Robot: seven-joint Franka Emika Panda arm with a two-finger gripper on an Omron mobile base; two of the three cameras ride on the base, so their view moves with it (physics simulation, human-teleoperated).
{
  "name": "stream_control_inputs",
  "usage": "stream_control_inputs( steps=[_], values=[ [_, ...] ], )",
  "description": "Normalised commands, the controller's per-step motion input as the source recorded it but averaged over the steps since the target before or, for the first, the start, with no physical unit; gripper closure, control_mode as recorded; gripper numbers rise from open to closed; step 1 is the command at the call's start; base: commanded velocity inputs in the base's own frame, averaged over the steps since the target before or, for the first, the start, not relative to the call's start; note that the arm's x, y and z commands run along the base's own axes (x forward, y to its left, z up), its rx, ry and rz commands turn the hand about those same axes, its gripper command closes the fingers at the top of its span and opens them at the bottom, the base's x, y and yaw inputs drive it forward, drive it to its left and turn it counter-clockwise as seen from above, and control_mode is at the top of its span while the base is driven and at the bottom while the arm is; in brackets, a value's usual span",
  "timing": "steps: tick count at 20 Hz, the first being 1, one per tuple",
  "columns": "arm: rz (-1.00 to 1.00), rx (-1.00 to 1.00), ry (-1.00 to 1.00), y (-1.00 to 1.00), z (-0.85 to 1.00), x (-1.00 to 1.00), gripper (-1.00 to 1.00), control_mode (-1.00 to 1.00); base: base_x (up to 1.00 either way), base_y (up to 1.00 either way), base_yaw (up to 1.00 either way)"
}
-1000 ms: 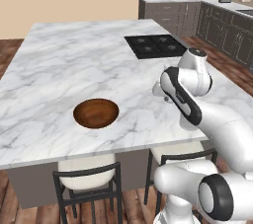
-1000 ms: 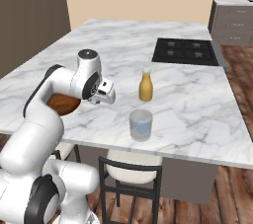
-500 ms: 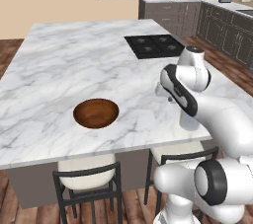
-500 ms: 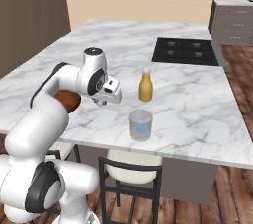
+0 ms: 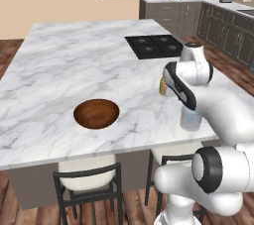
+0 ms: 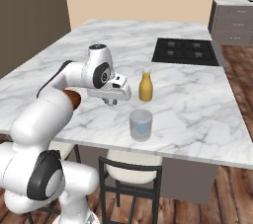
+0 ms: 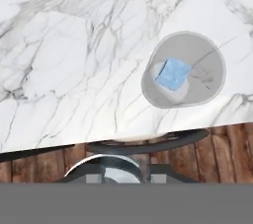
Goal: There are two ice cubes in the ice bowl. Place both ice cubes in the glass cup.
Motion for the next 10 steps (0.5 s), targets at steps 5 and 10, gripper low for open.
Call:
stream_control_inputs(
  steps=[5, 10],
  values=[
    [0.03, 0.0, 0.0, -0.72, -0.23, 0.0, 1.0, -1.0, 0.0, 0.0, 0.0],
    [0.02, 0.0, 0.0, -0.54, -0.16, 0.08, 1.0, -1.0, 0.0, 0.0, 0.0]
  ],
)
